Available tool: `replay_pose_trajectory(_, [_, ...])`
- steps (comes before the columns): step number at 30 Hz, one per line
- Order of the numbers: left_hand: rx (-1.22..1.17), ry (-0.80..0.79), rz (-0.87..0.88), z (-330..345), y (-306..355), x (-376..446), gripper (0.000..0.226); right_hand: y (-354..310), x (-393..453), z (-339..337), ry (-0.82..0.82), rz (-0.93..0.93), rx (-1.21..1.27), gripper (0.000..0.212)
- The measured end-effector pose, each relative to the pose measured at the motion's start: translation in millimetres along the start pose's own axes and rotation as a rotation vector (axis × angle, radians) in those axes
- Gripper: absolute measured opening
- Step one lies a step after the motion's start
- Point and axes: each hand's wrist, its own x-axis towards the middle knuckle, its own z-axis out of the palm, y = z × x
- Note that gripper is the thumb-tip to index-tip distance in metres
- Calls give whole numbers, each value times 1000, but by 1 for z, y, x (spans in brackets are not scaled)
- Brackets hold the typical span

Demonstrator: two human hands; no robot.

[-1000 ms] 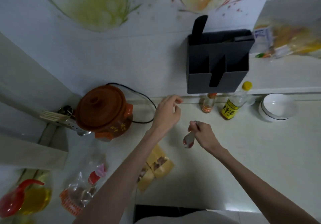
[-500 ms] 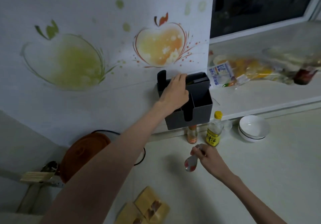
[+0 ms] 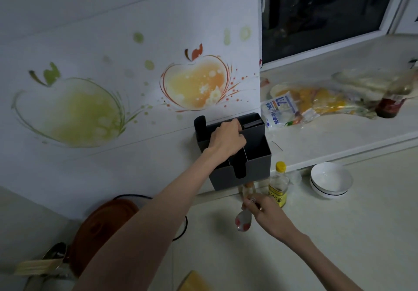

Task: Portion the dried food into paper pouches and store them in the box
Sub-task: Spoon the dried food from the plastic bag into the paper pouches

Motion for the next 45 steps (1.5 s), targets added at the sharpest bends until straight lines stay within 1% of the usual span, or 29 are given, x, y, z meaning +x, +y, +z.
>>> replay_pose_trajectory(2, [19,17,-24,2,0,-1,25,1,0,-2,4,7,11,26])
replay_pose_trajectory(4, [32,-45,-56,2,-2,-1,10,2,-1,-3,10,19,18,27])
replay_pose_trajectory(5, [31,-80,-67,1,-2,-2,7,2,-1,-4,12,23,16,27])
replay_pose_trajectory(7, [11,-100,-77,-2,-2,-4,10,2,0,-6,13,26,9,29])
replay_pose_trajectory(8, [-1,-79,-78,-3,-2,-5,12,1,0,-7,19,27,5,30])
replay_pose_trajectory(11, [-3,52,-62,-9,1,-11,13,-4,0,-9,63,11,-5,37])
replay_pose_trajectory(13, [22,171,-14,-16,4,-16,17,-9,2,-11,88,1,-3,39])
replay_pose_trajectory(17, [8,492,153,-35,7,-33,26,-27,4,-19,132,-56,12,42])
replay_pose_trajectory(19, [-45,645,226,-46,8,-48,24,-40,4,-24,174,-94,14,40])
replay_pose_trajectory(21, [-101,746,267,-53,4,-65,21,-56,5,-30,212,-142,8,38])
replay_pose_trajectory(23, [-148,797,267,-54,-3,-85,18,-71,5,-36,215,-171,25,36])
replay_pose_trajectory(26, [-243,827,173,-49,-19,-113,12,-91,4,-41,192,-202,23,36])
replay_pose_trajectory(29, [-357,866,62,-43,-32,-133,15,-108,0,-40,172,-223,33,34])
replay_pose_trajectory(32, [-358,905,1,-42,-43,-148,22,-122,-5,-33,155,-259,43,36])
replay_pose_trajectory(34, [-314,909,-12,-42,-52,-160,17,-130,-9,-25,136,-266,59,38])
replay_pose_trajectory(36, [-297,876,-34,-41,-61,-174,9,-141,-13,-15,84,-246,105,39])
replay_pose_trajectory(38, [-332,809,-87,-38,-70,-189,4,-152,-15,-4,15,-239,125,37])
replay_pose_trajectory(41, [-428,727,-151,-34,-84,-214,7,-166,-15,18,-50,-256,95,35])
replay_pose_trajectory(43, [-463,718,-169,-34,-95,-231,12,-174,-14,34,-57,-264,104,30])
replay_pose_trajectory(45, [-483,737,-216,-37,-112,-250,12,-182,-11,48,-17,-289,119,18])
